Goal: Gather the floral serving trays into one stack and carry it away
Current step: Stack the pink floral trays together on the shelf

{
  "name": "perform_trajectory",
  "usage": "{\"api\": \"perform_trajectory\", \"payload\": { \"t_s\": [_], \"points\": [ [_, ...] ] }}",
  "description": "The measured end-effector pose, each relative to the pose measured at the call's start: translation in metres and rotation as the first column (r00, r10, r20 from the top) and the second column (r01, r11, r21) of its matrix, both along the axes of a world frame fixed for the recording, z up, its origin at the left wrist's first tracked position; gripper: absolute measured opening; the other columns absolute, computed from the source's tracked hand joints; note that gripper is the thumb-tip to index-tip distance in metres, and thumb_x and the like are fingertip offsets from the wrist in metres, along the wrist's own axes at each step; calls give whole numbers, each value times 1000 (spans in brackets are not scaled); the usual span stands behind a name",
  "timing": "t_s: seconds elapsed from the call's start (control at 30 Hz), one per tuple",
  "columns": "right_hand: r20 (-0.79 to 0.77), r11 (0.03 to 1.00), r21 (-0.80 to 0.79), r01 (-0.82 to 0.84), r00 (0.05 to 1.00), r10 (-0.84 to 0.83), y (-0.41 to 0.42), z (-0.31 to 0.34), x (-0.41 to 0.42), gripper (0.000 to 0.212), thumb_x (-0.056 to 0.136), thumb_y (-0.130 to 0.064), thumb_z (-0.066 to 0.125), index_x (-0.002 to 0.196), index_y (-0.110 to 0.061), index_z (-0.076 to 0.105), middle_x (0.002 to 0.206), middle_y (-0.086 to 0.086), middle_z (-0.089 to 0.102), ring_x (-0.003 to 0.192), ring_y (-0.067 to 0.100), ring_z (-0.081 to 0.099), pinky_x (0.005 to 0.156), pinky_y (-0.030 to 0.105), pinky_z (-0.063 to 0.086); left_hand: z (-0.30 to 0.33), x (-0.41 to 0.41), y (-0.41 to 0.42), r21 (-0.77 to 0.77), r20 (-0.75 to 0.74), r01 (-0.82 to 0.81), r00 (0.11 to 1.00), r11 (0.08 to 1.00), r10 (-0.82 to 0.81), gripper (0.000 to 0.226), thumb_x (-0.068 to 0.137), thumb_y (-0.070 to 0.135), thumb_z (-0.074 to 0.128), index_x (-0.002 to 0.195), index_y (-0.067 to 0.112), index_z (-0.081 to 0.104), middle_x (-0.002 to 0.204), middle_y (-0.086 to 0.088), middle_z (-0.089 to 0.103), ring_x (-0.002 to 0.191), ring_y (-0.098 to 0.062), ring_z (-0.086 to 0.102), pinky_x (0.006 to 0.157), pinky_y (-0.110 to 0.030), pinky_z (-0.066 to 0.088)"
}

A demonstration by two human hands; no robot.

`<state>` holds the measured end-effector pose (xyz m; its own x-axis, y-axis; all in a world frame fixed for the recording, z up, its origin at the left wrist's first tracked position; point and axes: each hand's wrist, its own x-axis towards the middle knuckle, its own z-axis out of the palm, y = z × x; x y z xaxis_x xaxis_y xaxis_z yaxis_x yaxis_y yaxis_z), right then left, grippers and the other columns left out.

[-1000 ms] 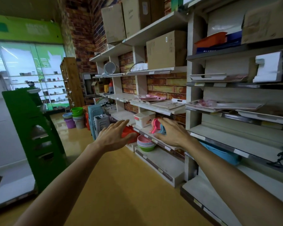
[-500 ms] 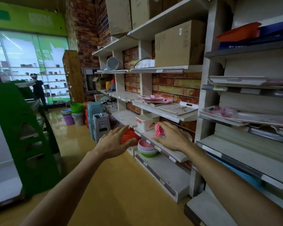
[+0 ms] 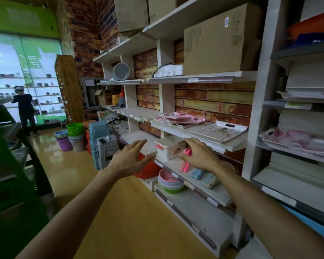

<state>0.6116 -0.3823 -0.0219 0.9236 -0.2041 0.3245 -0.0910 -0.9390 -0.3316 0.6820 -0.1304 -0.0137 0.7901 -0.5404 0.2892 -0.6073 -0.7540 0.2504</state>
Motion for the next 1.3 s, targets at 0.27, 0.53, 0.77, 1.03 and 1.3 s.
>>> {"api": "perform_trajectory", "payload": {
  "t_s": [0.27, 0.53, 0.77, 1.03, 1.3],
  "points": [
    [30, 998, 52, 41, 999, -42, -11, -10, 129, 71, 89, -55, 54, 150, -27, 30, 155, -3, 34, 138, 22, 39, 107, 44, 39, -8, 131, -10, -65, 8, 71, 997, 995, -71, 92, 72, 88, 23, 149, 39, 18, 155, -2, 33, 136, -27, 41, 104, -57, 41],
    [33, 986, 143, 80, 996, -86, -53, -24, 275, 64, 89, -48, 57, 145, -21, 40, 150, 2, 41, 133, 25, 44, 104, 43, 41, -28, 272, -35, -61, 39, 108, 994, 992, -105, 89, 73, 85, 21, 147, 38, 26, 152, 0, 38, 131, -23, 47, 101, -54, 45],
    [91, 958, 262, 120, 985, -148, -90, -13, 402, 48, 90, -43, 56, 132, -20, 52, 131, 0, 59, 119, 23, 55, 96, 40, 47, -16, 390, -65, -118, 95, 206, 976, 971, -196, 49, 93, 52, 46, 138, 32, 43, 137, 2, 55, 110, -13, 62, 86, -43, 57],
    [103, 950, 274, 150, 977, -184, -124, -18, 513, 36, 90, -39, 56, 121, -22, 59, 120, -5, 66, 111, 21, 59, 90, 37, 49, -26, 507, -100, -187, 129, 240, 967, 953, -218, 44, 94, 46, 49, 137, 34, 45, 131, 7, 57, 109, -8, 59, 86, -39, 57],
    [132, 934, 276, 228, 953, -272, -168, -27, 622, 33, 91, -35, 58, 119, -18, 60, 118, -2, 67, 109, 19, 61, 91, 38, 52, -43, 642, -144, -232, 158, 347, 935, 909, -317, 48, 91, 51, 49, 135, 32, 45, 130, 5, 58, 105, -10, 60, 83, -41, 56]
  ]
}}
